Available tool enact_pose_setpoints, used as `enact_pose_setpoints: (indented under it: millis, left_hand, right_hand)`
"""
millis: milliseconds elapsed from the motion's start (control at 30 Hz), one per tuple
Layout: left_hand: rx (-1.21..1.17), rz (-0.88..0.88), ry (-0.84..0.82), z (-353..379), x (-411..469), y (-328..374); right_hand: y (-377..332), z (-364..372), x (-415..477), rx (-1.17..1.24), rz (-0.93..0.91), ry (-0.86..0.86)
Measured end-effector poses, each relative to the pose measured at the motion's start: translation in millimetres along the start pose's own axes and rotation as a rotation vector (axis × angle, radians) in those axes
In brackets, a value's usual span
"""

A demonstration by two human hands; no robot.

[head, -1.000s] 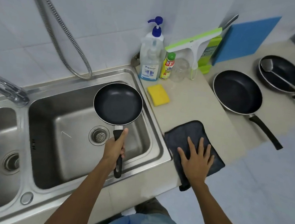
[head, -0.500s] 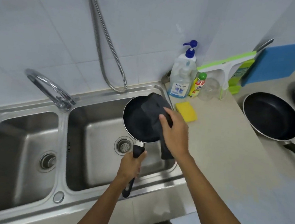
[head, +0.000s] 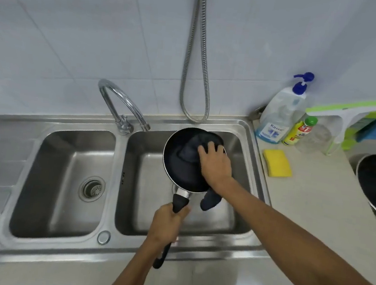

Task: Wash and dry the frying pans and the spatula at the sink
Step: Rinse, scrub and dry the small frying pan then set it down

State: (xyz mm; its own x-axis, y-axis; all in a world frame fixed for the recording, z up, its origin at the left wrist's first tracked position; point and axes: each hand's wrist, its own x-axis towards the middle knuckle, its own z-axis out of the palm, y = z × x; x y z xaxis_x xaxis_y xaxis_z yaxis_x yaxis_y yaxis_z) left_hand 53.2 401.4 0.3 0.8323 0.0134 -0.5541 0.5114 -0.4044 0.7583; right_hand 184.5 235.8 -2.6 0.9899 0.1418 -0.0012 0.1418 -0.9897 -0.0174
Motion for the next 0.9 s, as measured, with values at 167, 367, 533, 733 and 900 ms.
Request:
enact_pose_setpoints:
  millis: [167, 367, 533, 733, 900]
  left_hand:
    - [-0.038, -0.050, -0.021, 4, 6, 7]
    - [-0.113, 0.004, -0.071, 3, 7, 37]
    - [-0.193, -0.064, -0.113, -11, 13, 47]
    - [-0.393, -0.272, -0.195, 1, 17, 49]
    - [-0.912, -0.489, -0.489, 1, 25, 50]
  right_hand:
    - [-64, -27, -17, 0.551, -0.023, -0.369]
    - [-59, -30, 53, 0.596, 0.060, 0.021]
    - [11, -22, 67, 0.162, 0.028, 0.125]
    - [61, -54, 35, 1.041, 0.645, 0.478]
    - [60, -46, -16, 1.818, 0.743, 0.225]
